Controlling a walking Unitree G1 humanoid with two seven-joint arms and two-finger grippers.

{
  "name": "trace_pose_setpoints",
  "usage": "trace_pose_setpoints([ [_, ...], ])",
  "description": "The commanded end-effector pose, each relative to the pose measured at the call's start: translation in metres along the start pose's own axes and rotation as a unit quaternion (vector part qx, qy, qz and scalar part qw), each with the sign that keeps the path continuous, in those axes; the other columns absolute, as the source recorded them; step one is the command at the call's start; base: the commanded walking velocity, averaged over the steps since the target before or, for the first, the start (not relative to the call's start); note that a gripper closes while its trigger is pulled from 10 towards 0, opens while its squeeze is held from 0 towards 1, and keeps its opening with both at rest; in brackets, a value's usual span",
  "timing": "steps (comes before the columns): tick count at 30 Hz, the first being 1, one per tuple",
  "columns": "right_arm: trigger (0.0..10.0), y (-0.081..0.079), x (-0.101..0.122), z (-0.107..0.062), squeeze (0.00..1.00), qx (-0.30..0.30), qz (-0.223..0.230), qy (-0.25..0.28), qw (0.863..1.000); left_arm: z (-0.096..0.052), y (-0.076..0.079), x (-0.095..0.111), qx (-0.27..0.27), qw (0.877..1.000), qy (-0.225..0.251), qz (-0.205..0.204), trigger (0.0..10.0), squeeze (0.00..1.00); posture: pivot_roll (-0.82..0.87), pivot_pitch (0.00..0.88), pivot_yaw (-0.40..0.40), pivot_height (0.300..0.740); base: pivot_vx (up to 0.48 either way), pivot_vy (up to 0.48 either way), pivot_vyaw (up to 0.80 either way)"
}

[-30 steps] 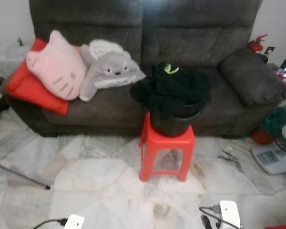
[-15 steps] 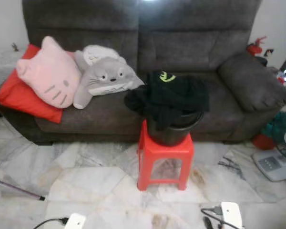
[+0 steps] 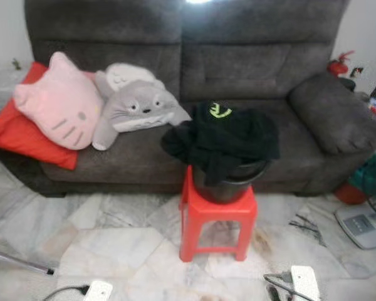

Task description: Hang hanger

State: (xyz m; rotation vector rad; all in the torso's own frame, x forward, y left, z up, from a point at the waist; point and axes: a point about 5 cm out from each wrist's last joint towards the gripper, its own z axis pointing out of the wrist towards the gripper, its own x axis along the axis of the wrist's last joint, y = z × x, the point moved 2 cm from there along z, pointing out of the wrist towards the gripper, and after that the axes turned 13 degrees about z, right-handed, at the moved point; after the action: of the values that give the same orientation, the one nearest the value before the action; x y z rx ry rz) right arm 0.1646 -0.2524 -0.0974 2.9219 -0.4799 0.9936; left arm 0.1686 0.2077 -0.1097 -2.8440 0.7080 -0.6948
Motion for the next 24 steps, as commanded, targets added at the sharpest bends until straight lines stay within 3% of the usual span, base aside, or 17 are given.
trace_pose_setpoints([
  [1, 10.0, -0.0093, 0.0047, 0.0027, 0.0, 0.01, 0.007, 0.008, 1.0, -0.0022, -0.0084, -0.0091, 0.008, 1.0, -0.013, 0.007, 10.0, 0.0, -0.05, 0.031, -0.031, 0.74, 0.244, 0.0, 0.0],
  [11, 10.0, -0.0085, 0.0051, 0.0029, 0.0, 0.005, 0.005, 0.006, 1.0, -0.002, -0.0087, -0.0082, 0.008, 1.0, -0.012, 0.007, 10.0, 0.0, -0.05, 0.04, -0.032, 0.74, 0.241, 0.0, 0.0],
  [17, 10.0, -0.0085, 0.005, 0.0031, 0.0, 0.004, 0.004, 0.004, 1.0, -0.002, -0.0092, -0.008, 0.009, 1.0, -0.012, 0.007, 10.0, 0.0, -0.05, 0.045, -0.03, 0.74, 0.12, 0.0, -0.64],
  [24, 10.0, -0.0089, 0.0062, 0.0031, 0.0, 0.006, 0.004, 0.008, 1.0, -0.002, -0.0092, -0.0077, 0.008, 1.0, -0.012, 0.007, 10.0, 0.0, -0.05, 0.047, -0.03, 0.74, 0.137, 0.0, 0.0],
])
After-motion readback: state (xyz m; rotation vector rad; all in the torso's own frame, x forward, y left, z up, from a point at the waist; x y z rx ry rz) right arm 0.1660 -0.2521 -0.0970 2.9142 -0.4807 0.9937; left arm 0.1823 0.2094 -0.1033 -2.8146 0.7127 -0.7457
